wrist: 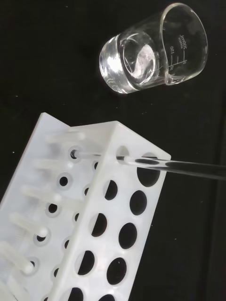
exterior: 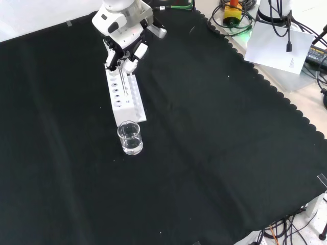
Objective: Take the glass rod from the white test tube rack.
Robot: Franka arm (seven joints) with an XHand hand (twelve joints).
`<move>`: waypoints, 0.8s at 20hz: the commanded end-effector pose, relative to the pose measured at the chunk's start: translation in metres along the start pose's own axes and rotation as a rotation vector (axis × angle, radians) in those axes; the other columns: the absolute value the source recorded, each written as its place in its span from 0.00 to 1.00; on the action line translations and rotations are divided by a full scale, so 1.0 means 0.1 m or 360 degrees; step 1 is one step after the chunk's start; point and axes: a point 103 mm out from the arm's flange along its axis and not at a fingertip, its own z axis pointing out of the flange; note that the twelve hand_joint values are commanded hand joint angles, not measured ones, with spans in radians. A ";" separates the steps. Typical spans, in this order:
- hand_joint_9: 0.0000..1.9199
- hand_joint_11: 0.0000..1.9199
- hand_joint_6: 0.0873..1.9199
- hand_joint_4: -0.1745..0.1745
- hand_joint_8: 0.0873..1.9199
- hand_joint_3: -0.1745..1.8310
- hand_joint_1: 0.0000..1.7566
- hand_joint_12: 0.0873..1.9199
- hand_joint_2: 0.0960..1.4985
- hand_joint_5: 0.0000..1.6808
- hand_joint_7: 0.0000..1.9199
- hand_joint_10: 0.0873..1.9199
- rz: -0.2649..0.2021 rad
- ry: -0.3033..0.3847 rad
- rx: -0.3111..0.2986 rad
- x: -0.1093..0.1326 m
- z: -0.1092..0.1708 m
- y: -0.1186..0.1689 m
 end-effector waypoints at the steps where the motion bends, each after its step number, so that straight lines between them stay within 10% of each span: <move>1: 0.83 0.86 0.40 0.00 0.41 0.00 0.58 0.54 0.80 0.49 0.64 0.46 -0.0017 0.0001 -0.0029 0.02 -0.01 0.02; 6: 0.85 0.92 0.55 0.00 0.41 0.06 0.64 0.51 0.77 0.54 0.68 0.47 -0.0030 -0.0006 -0.0066 0.06 0.01 0.06; 16: 0.77 0.82 0.28 0.00 0.51 0.06 0.74 0.42 0.71 0.63 0.60 0.52 -0.0085 0.0127 -0.0348 0.18 0.02 0.08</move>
